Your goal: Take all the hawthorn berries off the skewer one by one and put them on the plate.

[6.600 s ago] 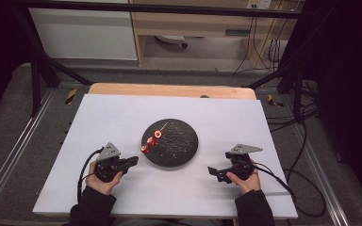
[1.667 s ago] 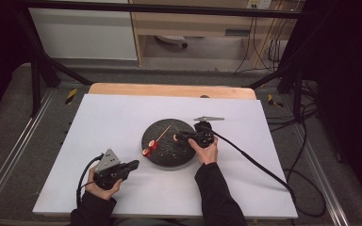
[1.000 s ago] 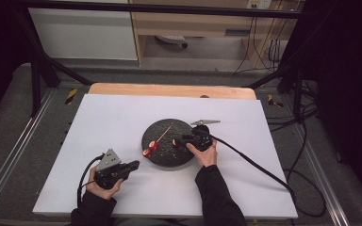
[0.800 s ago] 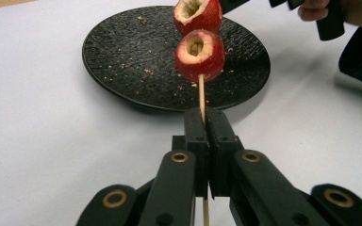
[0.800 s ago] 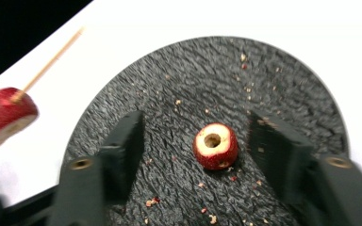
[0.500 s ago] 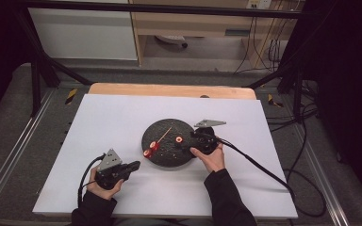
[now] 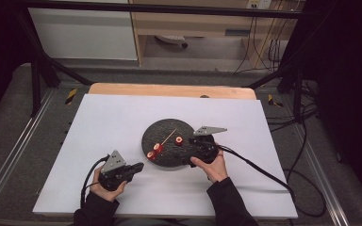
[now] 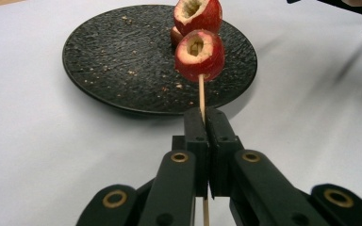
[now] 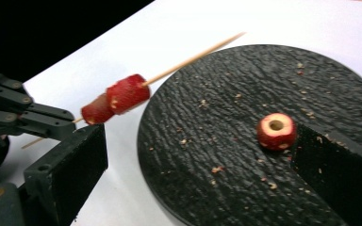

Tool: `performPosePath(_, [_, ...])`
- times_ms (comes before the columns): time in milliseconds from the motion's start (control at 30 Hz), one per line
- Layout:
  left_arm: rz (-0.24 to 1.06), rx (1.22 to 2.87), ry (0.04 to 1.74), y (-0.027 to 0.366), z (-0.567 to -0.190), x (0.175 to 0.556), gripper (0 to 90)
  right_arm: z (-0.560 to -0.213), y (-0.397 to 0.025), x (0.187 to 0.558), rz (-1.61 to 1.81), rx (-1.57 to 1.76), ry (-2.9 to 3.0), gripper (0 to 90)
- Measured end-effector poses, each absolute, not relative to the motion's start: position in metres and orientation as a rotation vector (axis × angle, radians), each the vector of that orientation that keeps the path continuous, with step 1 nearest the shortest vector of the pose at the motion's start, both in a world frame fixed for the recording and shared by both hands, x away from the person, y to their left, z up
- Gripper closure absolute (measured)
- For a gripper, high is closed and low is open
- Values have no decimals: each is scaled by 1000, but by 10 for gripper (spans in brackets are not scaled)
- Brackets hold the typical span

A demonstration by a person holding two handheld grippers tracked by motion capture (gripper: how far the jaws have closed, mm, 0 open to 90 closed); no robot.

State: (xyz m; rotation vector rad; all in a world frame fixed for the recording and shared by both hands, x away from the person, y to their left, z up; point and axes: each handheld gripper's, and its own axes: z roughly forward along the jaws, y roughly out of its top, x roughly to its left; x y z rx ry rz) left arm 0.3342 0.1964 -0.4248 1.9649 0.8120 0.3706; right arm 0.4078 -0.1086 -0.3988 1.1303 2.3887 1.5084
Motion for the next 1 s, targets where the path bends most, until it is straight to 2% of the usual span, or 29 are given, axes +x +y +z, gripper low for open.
performPosePath(300, [359, 1974, 792, 186, -426, 333, 880, -405, -103, 405, 1576, 1143, 2403, 87])
performPosePath(567, [345, 1991, 765, 177, -427, 332, 880, -409, -99, 405, 1625, 1150, 2416, 202])
performPosePath(600, [346, 1992, 762, 175, -427, 331, 880, -410, -98, 405, 1637, 1148, 2415, 239])
performPosePath(1000, [337, 2007, 739, 167, -429, 329, 880, -416, -95, 407, 1679, 1133, 2452, 445])
